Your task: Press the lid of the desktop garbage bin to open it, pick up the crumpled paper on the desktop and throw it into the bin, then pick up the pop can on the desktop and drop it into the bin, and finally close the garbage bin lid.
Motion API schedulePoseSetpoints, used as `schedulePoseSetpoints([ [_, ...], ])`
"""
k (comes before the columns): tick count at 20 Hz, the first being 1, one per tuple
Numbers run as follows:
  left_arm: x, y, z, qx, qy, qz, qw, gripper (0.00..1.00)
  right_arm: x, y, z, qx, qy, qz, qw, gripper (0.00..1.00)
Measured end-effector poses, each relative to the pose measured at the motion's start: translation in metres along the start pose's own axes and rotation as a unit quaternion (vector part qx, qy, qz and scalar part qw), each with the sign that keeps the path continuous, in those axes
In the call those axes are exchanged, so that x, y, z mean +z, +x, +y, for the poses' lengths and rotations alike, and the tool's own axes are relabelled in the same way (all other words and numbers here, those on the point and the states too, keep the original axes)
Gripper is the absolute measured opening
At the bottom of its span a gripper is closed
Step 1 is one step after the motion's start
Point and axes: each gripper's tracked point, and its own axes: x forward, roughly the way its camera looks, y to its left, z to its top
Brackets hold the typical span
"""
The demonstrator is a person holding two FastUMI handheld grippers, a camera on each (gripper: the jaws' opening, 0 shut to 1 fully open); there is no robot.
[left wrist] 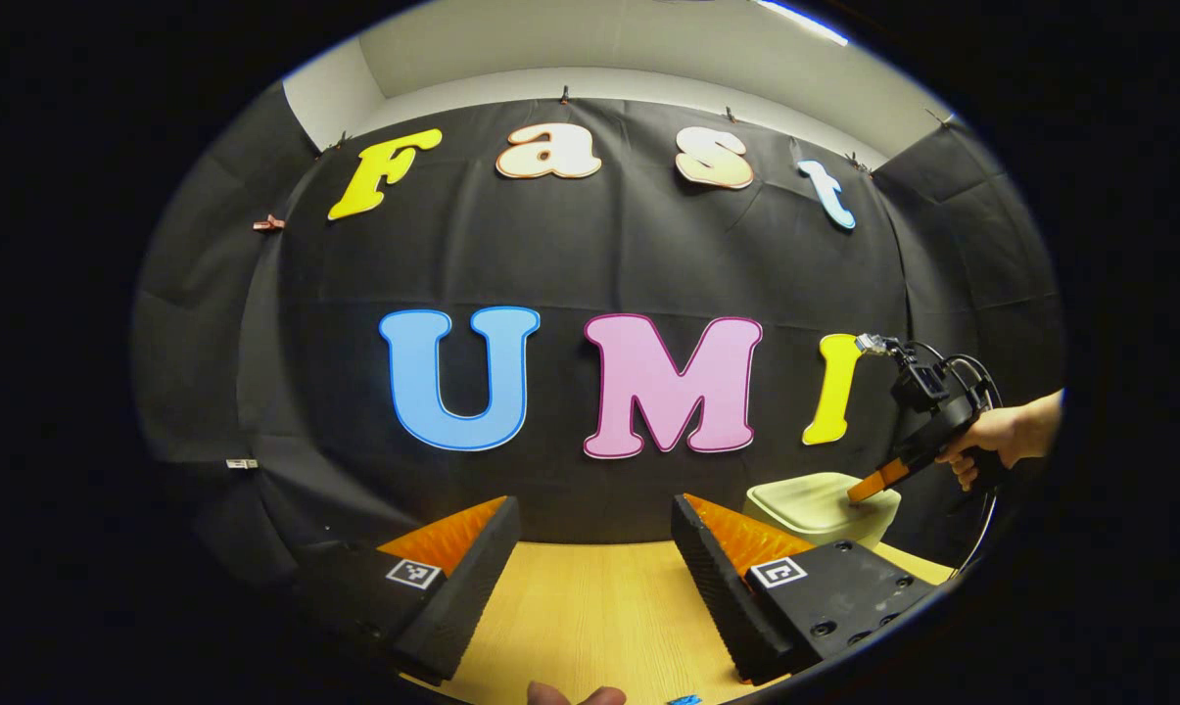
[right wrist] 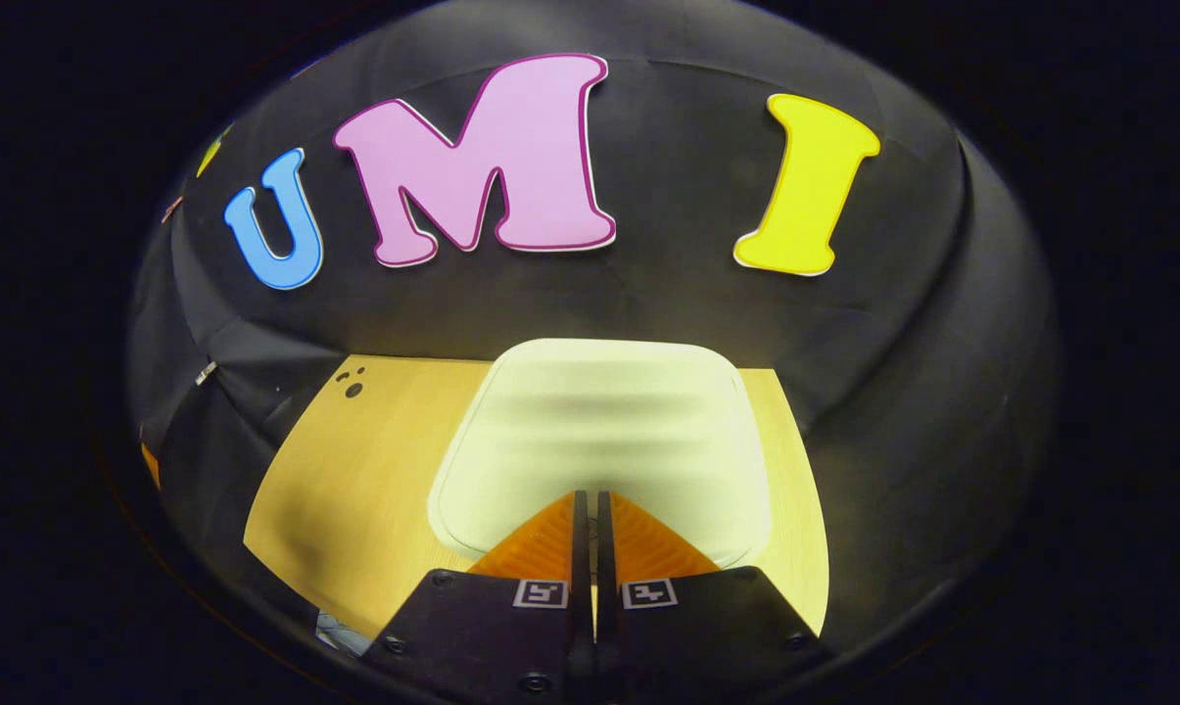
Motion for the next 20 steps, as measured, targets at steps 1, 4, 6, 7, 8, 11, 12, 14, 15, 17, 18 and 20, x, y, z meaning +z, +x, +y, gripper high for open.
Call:
schedulePoseSetpoints([
  [1, -0.001, 0.000, 0.000, 0.002, 0.000, 0.000, 1.000, 0.99, 0.002, 0.001, -0.001, 0.000, -0.001, -0.008, 1.000, 0.05],
  [4, -0.001, -0.001, -0.002, 0.005, 0.002, 0.000, 1.000, 0.98, -0.004, 0.001, -0.002, 0.006, -0.004, 0.001, 1.000, 0.05],
  [6, -0.001, -0.002, -0.002, 0.007, 0.001, 0.000, 1.000, 0.99, -0.003, 0.002, -0.003, 0.015, 0.014, 0.001, 1.000, 0.06],
  [7, -0.002, -0.002, -0.004, 0.007, 0.000, 0.001, 1.000, 0.99, -0.002, 0.001, -0.003, 0.020, 0.025, -0.002, 0.999, 0.06],
  [8, -0.002, -0.002, -0.005, 0.006, -0.001, 0.001, 1.000, 0.99, 0.003, -0.002, -0.002, 0.027, 0.028, -0.014, 0.999, 0.06],
  [11, -0.002, -0.002, -0.006, 0.005, -0.001, 0.001, 1.000, 0.99, 0.013, -0.008, -0.007, 0.020, 0.032, -0.049, 0.998, 0.05],
  [12, -0.001, -0.002, -0.006, 0.005, -0.001, 0.001, 1.000, 0.99, 0.018, -0.009, -0.008, 0.018, 0.033, -0.062, 0.997, 0.05],
  [14, 0.000, -0.001, -0.009, 0.003, -0.001, 0.002, 1.000, 0.99, 0.031, -0.014, -0.009, 0.016, 0.041, -0.089, 0.995, 0.05],
  [15, -0.001, -0.001, -0.010, 0.001, 0.001, 0.002, 1.000, 0.99, 0.036, -0.018, -0.010, 0.017, 0.046, -0.100, 0.994, 0.05],
  [17, -0.001, -0.001, -0.014, -0.003, 0.003, 0.001, 1.000, 0.99, 0.046, -0.024, -0.010, 0.020, 0.056, -0.112, 0.992, 0.05],
  [18, 0.001, 0.000, -0.015, -0.005, 0.003, 0.001, 1.000, 0.99, 0.051, -0.026, -0.011, 0.020, 0.059, -0.119, 0.991, 0.05],
  [20, 0.001, 0.001, -0.017, -0.008, 0.005, 0.001, 1.000, 0.99, 0.066, -0.033, -0.013, 0.019, 0.065, -0.146, 0.987, 0.05],
])
